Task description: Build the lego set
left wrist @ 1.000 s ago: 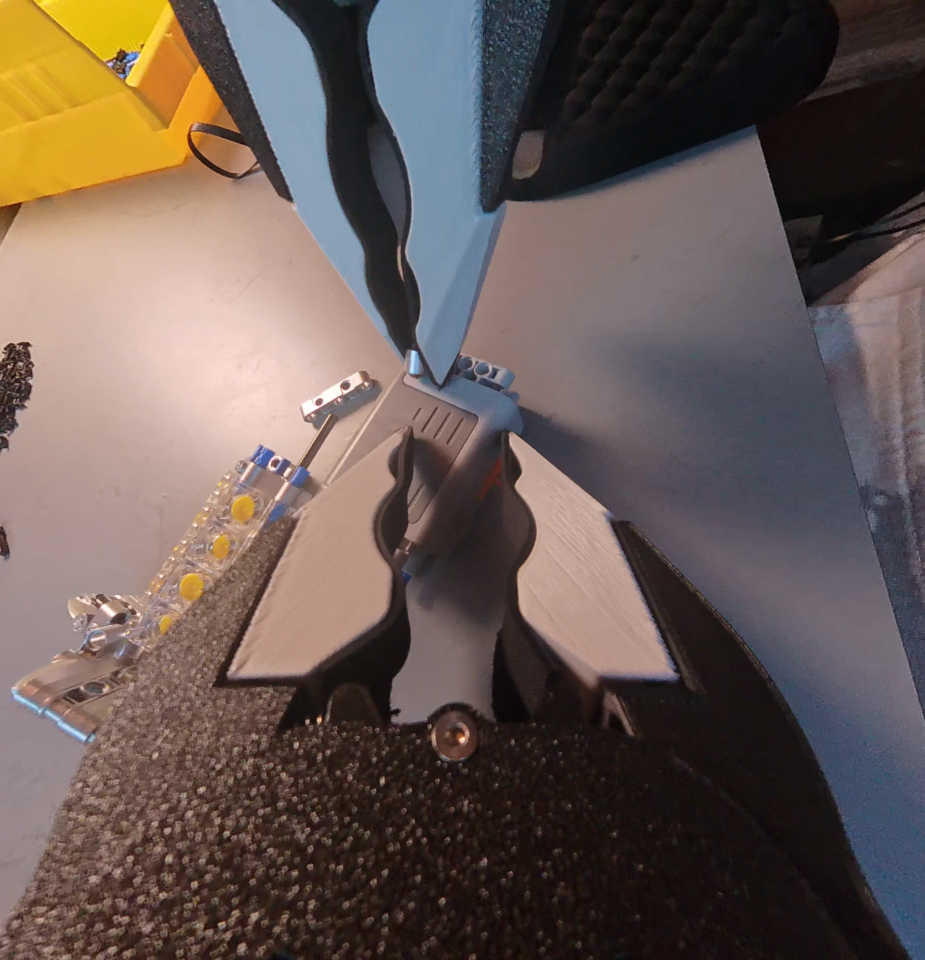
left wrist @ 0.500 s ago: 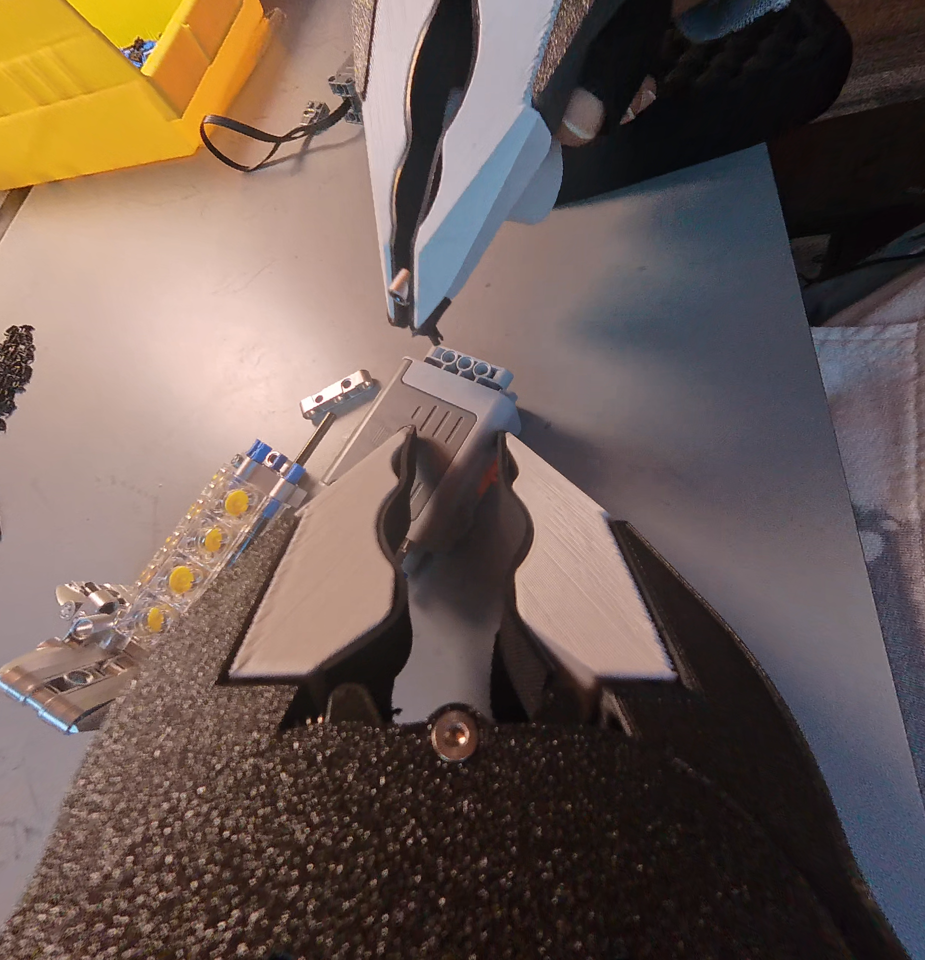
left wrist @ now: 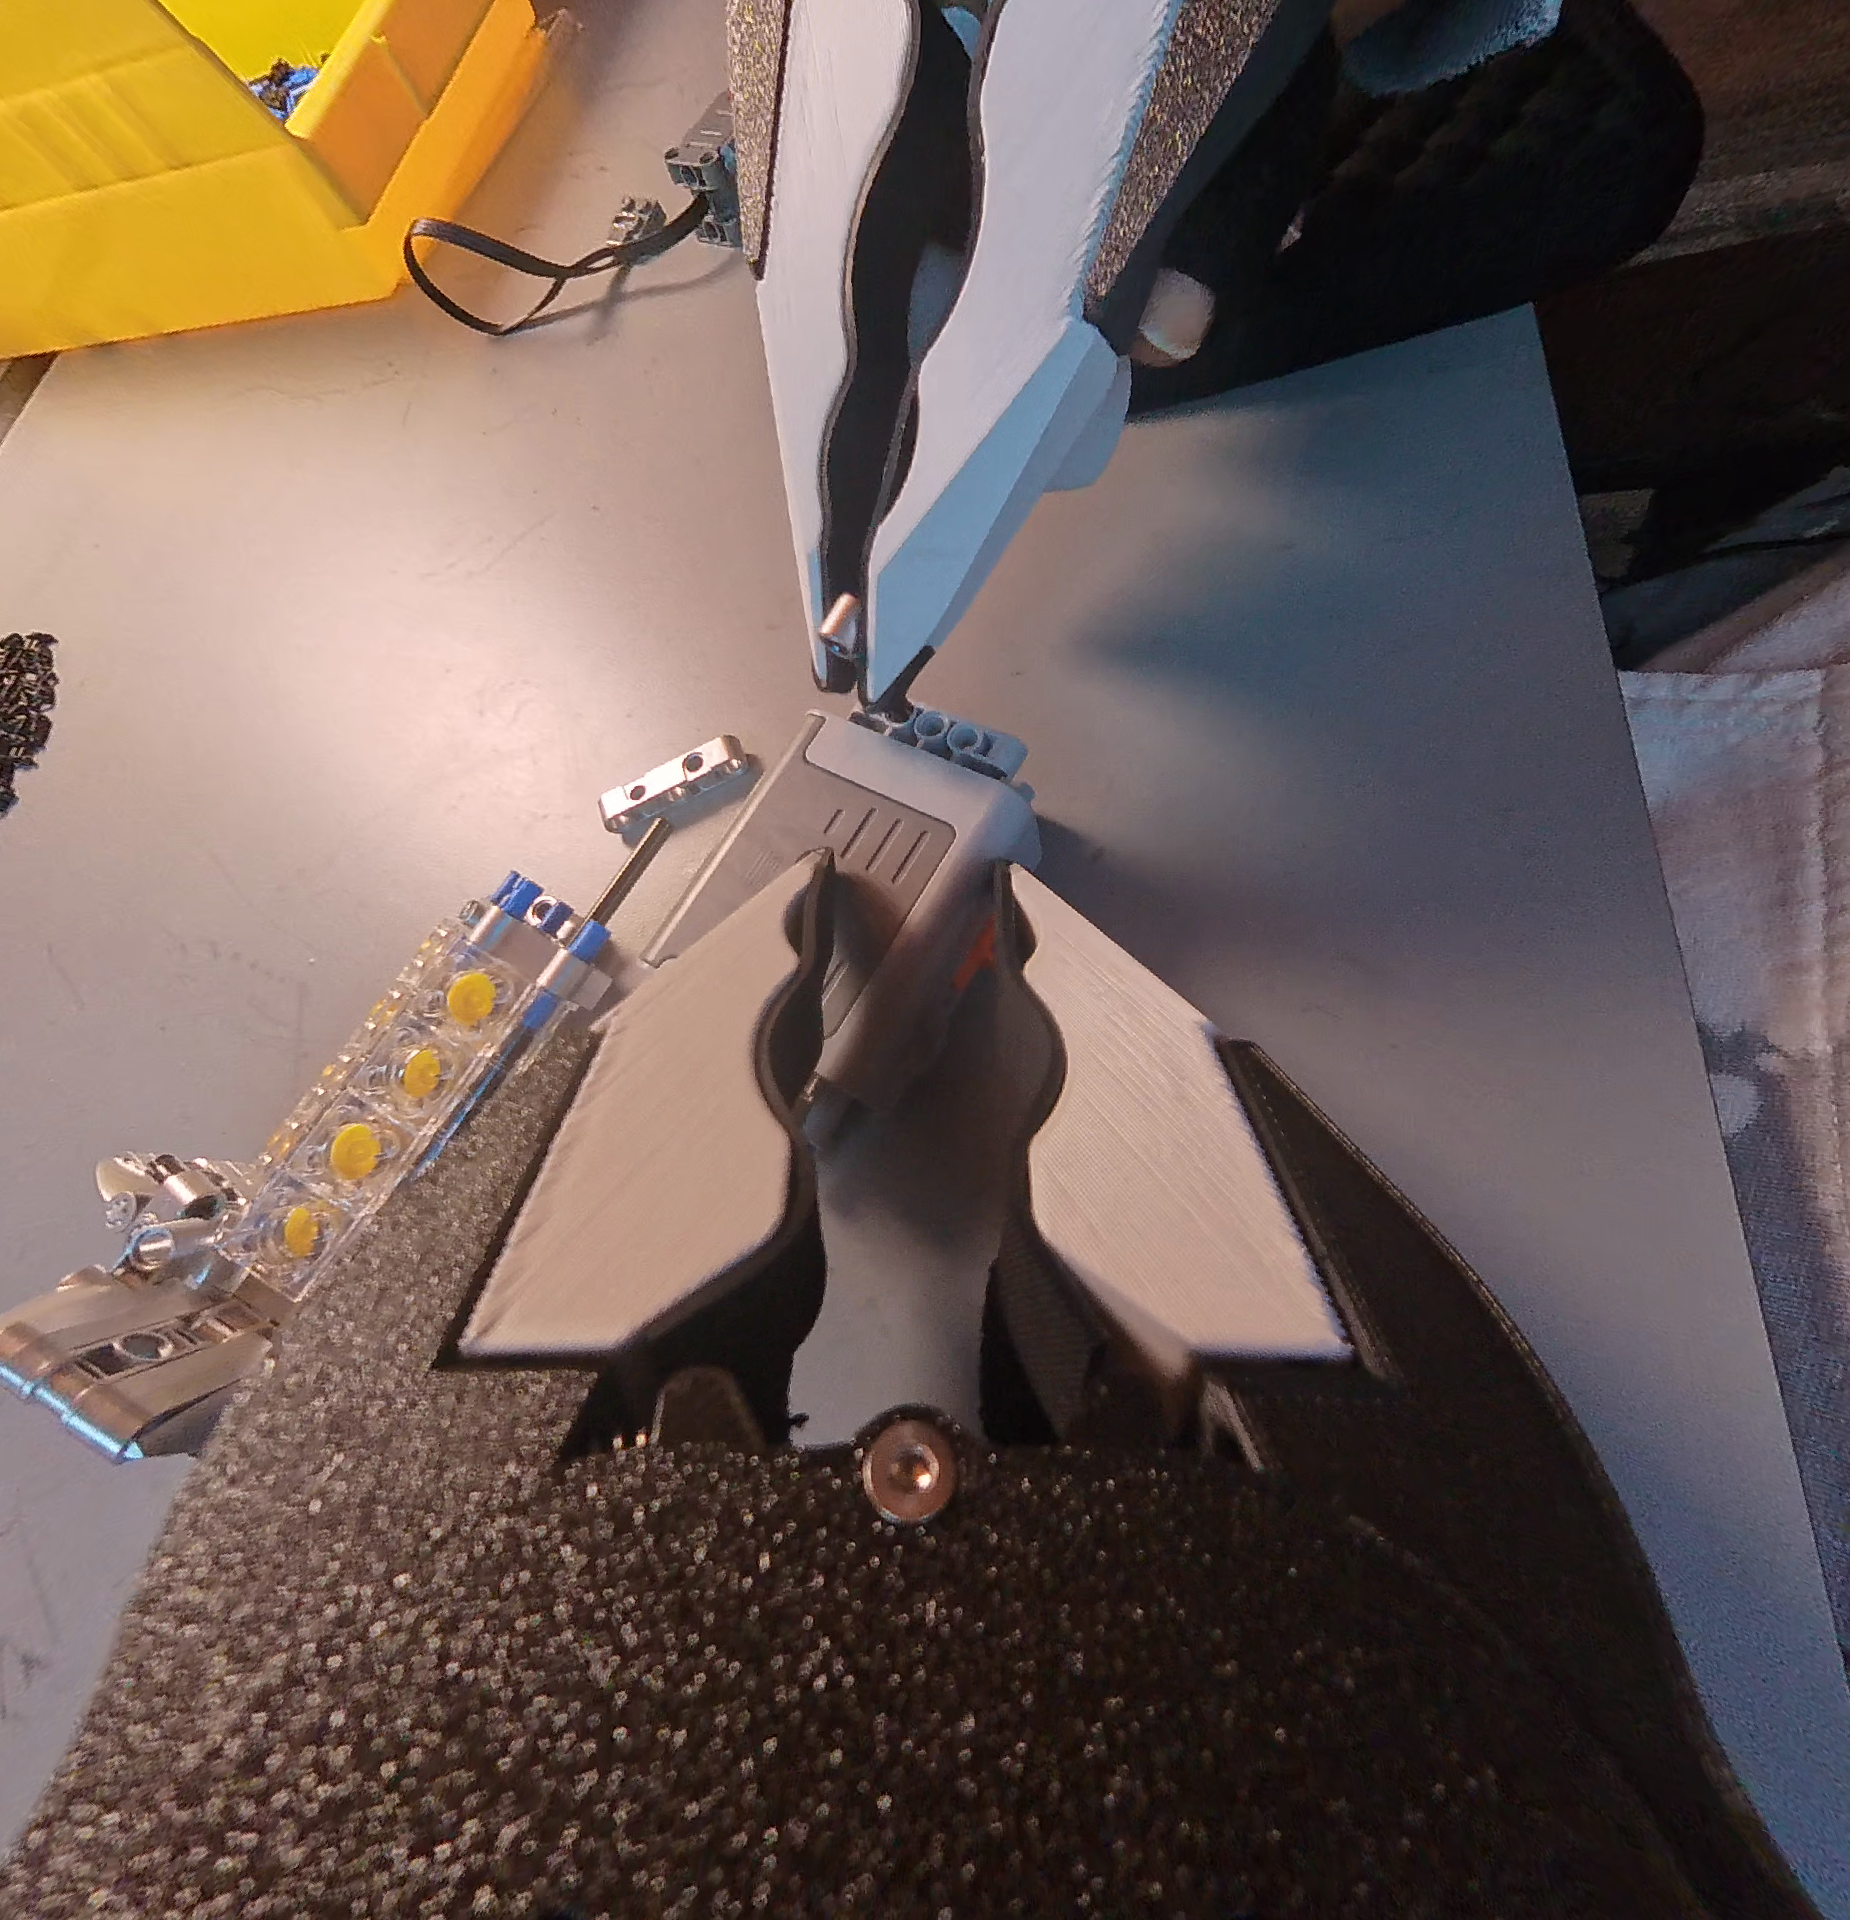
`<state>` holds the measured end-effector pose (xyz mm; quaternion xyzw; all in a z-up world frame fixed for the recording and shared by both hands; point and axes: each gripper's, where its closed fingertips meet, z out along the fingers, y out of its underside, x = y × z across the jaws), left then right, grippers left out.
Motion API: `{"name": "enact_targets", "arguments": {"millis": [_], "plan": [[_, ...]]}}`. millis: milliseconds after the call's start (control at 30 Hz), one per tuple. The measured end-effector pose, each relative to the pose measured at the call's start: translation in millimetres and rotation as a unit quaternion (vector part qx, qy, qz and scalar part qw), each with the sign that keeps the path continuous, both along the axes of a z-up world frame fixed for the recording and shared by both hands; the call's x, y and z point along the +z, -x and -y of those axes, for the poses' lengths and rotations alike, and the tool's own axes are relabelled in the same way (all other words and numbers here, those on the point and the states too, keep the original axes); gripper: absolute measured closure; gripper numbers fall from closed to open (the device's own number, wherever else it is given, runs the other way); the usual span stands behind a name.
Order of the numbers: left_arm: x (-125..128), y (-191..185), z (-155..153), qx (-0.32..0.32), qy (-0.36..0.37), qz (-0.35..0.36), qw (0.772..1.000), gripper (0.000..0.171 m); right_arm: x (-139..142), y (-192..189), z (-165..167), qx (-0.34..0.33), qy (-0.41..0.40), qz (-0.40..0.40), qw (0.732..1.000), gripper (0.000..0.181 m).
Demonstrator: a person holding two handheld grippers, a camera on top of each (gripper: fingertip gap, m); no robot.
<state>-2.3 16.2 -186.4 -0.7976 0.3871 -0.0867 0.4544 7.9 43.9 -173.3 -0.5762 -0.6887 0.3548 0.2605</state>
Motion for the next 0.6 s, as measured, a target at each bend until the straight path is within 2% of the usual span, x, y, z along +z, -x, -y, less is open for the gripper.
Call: {"name": "enact_targets", "arguments": {"millis": [167,200,233,267,333,367,400,500,600], "plan": [[0,0,0,0.003,0.005,0.003,1.0,0.144,-2,-4,-1,0.014,-0.003,0.01,1.0,0.176],[0,1,0,0.005,0.006,0.003,1.0,0.144,-8,-9,-2,0.024,-0.02,0.028,0.999,0.176],[0,2,0,0.007,0.005,0.002,1.0,0.144,-27,-19,-8,0.031,-0.059,0.073,0.995,0.176],[0,2,0,0.007,0.004,0.002,1.0,0.146,-41,-22,-12,0.025,-0.092,0.086,0.992,0.175],[0,4,1,0.003,-0.002,-0.003,1.0,0.147,-23,-12,-11,0.015,-0.112,0.037,0.993,0.176],[0,5,1,0.001,-0.006,-0.007,1.0,0.15,-4,-5,-8,0.01,-0.08,0.003,0.997,0.176],[0,5,2,0.001,-0.007,-0.005,1.0,0.151,6,-4,-6,0.012,-0.05,0.006,0.999,0.176],[0,5,1,0.001,-0.006,-0.002,1.0,0.151,20,-3,-17,0.027,-0.09,0.023,0.995,0.176],[6,5,2,-0.004,-0.006,0.017,1.0,0.152,21,-5,-2,0.069,-0.084,0.033,0.994,0.176]]}}
